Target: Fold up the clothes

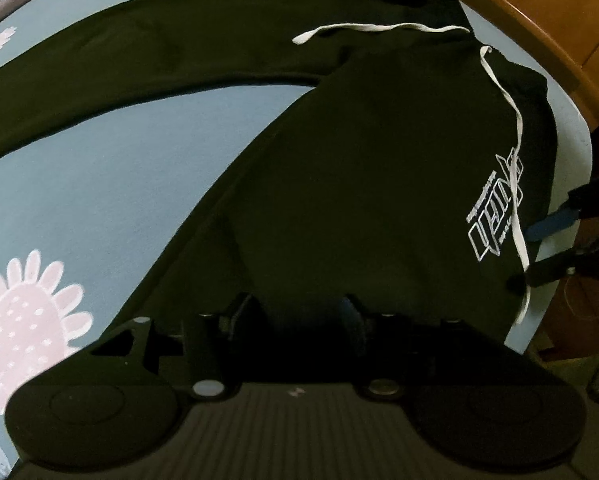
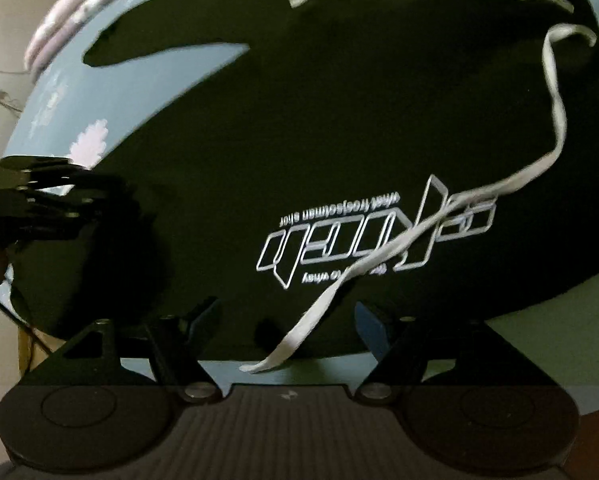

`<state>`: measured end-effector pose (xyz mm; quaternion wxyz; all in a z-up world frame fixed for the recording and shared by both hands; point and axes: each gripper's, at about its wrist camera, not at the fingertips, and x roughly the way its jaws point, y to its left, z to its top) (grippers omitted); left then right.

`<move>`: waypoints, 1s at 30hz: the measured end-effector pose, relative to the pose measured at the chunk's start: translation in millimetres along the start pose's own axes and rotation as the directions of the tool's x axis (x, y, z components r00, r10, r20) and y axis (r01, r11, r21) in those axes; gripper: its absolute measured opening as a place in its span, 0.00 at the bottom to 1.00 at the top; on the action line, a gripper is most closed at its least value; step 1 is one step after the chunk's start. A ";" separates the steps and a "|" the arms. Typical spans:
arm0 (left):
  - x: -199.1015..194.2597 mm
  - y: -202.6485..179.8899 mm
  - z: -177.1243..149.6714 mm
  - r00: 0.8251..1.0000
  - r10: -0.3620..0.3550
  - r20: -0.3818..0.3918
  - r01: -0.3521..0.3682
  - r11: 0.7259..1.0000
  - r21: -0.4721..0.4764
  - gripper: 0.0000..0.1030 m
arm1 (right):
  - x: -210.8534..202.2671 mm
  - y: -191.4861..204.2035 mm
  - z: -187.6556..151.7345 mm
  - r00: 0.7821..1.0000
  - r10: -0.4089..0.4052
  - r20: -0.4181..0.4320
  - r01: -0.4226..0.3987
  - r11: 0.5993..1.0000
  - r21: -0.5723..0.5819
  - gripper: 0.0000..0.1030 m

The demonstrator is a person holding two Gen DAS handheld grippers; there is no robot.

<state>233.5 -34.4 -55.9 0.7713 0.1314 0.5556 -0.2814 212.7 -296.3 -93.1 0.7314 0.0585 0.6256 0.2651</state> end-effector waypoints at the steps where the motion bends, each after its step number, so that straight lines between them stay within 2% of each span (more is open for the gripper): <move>1: -2.6 1.4 -2.6 1.000 0.004 0.001 -0.004 1.000 0.001 0.49 | 5.3 1.2 0.1 1.000 0.004 -0.011 -0.004 1.000 0.013 0.77; 4: -9.0 6.2 -12.7 1.000 0.014 -0.001 -0.014 1.000 -0.013 0.49 | 8.6 5.5 6.1 0.998 0.065 0.011 -0.065 0.997 0.050 0.77; 7: -14.4 12.4 -25.6 1.000 0.025 -0.012 -0.025 0.999 -0.044 0.49 | 22.9 34.2 14.9 0.987 0.159 -0.007 -0.159 0.987 -0.010 0.77; 12: -26.6 26.3 -52.0 0.997 0.058 -0.050 -0.062 0.995 -0.084 0.49 | 42.0 85.9 27.3 0.955 0.294 -0.044 -0.298 0.947 -0.121 0.77; 15: -34.9 33.8 -67.3 0.994 0.082 -0.069 -0.089 0.991 -0.099 0.49 | 42.1 108.4 29.0 0.957 0.285 -0.059 -0.291 0.940 -0.175 0.77; 18: -39.5 36.5 -81.9 0.989 0.126 -0.074 -0.132 0.988 -0.083 0.50 | 44.5 113.9 28.2 0.966 0.249 -0.070 -0.259 0.940 -0.222 0.77; 22: -40.3 43.2 -102.9 0.981 0.189 -0.037 -0.191 0.978 -0.081 0.50 | 47.6 121.2 27.2 0.976 0.200 -0.082 -0.215 0.934 -0.285 0.77; 27: -41.6 79.5 -126.9 0.974 0.227 -0.019 -0.225 0.948 -0.224 0.53 | 51.5 130.4 25.9 0.986 0.138 -0.091 -0.162 0.918 -0.361 0.77; 30: -49.2 106.5 -139.2 0.961 0.276 -0.005 -0.264 0.916 -0.303 0.54 | 52.9 137.3 27.9 0.989 0.118 -0.084 -0.142 0.914 -0.380 0.77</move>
